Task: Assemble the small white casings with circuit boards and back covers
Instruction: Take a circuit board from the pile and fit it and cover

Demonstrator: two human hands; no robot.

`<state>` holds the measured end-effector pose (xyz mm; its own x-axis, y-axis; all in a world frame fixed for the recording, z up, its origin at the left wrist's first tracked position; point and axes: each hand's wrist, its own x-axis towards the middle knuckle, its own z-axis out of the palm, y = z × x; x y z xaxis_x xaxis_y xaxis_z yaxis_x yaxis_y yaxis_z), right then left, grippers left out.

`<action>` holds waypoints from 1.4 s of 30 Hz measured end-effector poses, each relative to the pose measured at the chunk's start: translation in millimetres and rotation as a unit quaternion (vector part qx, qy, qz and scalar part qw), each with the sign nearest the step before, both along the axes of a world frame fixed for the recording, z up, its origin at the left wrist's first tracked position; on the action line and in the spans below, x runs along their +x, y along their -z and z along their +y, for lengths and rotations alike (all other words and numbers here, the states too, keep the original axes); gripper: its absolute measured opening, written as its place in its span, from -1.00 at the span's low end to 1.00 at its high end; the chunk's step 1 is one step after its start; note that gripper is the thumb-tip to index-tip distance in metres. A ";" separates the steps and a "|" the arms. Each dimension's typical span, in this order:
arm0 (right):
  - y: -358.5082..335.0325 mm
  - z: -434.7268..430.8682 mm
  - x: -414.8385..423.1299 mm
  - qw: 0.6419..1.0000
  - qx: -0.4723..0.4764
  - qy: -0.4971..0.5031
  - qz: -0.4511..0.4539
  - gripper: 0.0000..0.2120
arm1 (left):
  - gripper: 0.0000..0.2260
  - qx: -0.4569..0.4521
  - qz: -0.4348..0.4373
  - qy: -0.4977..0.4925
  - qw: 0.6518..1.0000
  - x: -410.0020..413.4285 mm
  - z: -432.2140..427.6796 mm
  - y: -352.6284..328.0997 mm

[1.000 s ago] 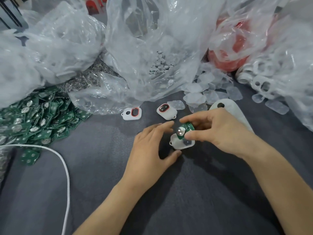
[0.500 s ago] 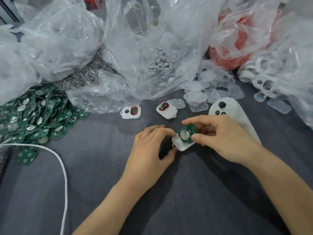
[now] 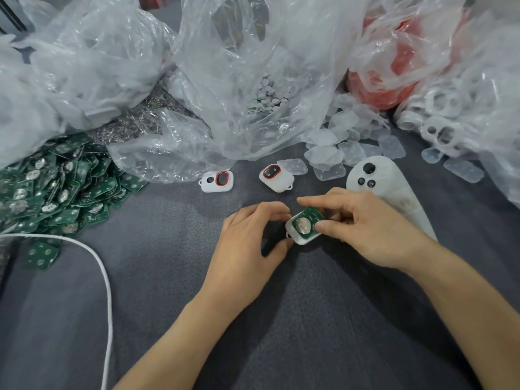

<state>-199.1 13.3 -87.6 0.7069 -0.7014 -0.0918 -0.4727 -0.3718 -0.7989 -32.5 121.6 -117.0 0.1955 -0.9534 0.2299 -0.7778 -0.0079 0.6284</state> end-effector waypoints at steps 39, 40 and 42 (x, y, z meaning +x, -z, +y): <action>8.1 12.3 7.8 0.991 -0.122 0.018 0.053 -0.63 | -0.90 -0.033 -0.033 0.042 0.998 0.1 0.7 -0.1; 7.0 12.1 7.6 0.992 -0.114 0.021 0.046 -0.64 | -0.90 -0.035 -0.034 0.042 0.998 0.1 0.6 0.0; 4.4 12.3 7.2 0.994 -0.103 0.020 0.035 -0.66 | -0.91 -0.035 -0.034 0.043 0.998 0.2 0.7 0.2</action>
